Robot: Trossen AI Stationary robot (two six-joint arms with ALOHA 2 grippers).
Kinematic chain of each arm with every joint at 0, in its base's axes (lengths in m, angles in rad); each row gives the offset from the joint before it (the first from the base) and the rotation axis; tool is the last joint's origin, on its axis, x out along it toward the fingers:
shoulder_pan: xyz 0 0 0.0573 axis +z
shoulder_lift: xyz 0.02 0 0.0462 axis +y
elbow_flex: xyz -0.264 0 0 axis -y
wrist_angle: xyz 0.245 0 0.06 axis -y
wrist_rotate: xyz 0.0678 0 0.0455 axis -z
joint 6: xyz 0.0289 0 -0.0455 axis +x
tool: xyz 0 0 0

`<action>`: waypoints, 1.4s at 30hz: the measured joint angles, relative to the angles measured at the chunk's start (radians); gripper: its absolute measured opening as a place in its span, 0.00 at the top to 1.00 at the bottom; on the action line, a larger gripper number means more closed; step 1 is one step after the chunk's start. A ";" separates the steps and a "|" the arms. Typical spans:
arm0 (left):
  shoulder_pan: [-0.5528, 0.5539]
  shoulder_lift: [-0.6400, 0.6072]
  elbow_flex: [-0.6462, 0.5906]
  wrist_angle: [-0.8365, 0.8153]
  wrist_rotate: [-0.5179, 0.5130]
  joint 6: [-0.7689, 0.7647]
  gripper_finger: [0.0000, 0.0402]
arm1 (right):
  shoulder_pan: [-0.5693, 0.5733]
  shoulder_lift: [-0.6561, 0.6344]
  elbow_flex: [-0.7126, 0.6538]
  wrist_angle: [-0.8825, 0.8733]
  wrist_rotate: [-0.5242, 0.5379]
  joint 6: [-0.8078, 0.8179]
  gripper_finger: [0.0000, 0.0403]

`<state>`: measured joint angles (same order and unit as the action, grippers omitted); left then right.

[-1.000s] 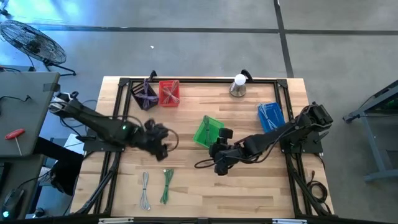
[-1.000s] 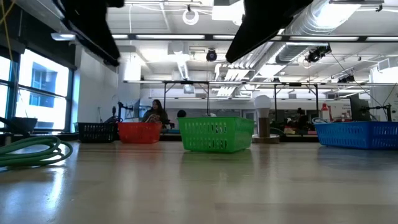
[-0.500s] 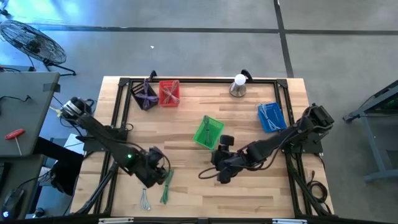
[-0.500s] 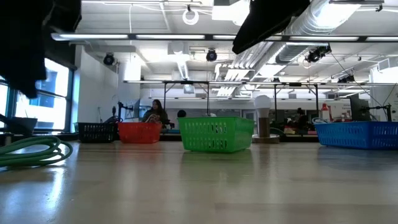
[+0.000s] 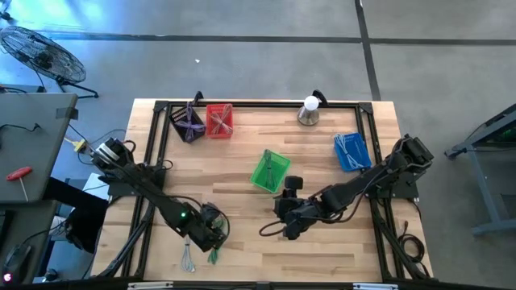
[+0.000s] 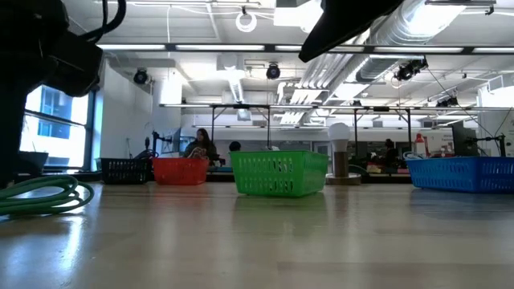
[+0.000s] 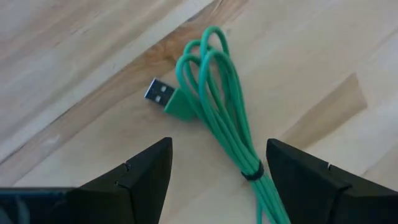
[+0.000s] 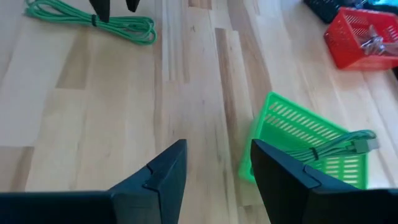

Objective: Pick & Place USB Port
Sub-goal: Put the green charger cable into the green basket

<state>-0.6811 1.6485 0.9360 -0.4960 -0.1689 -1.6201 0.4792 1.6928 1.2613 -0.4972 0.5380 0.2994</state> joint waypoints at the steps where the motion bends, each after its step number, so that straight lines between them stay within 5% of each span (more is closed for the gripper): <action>1: 0.000 0.006 0.000 0.007 -0.003 -0.004 0.37 | -0.001 0.000 0.000 0.000 0.005 -0.007 0.58; 13: 0.011 0.072 0.003 0.060 -0.055 0.051 0.41 | -0.001 0.000 0.000 0.001 0.021 -0.039 0.58; 16: 0.014 0.073 0.003 0.035 -0.047 0.096 0.56 | -0.001 0.000 0.000 0.002 0.031 -0.047 0.58; 20: 0.013 0.075 0.001 0.013 -0.084 0.162 0.90 | -0.001 0.000 0.000 0.004 0.040 -0.050 0.58; 23: 0.014 0.078 0.002 0.013 -0.153 0.197 0.95 | -0.001 0.001 0.000 0.059 0.032 -0.051 0.58; 32: -0.009 -0.013 0.115 0.003 -0.537 0.525 0.98 | 0.072 0.001 0.000 0.395 -0.016 -0.266 0.59; 39: -0.164 -0.037 0.347 0.114 -0.947 1.030 0.98 | 0.114 0.001 0.000 0.475 0.112 -0.341 0.59; 42: -0.211 -0.033 0.376 0.269 -0.993 1.235 0.98 | 0.113 0.001 0.000 0.510 0.101 -0.345 0.59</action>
<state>-0.8918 1.6150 1.3121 -0.2273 -1.1624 -0.3855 0.5919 1.6935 1.2613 0.0125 0.6390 -0.0460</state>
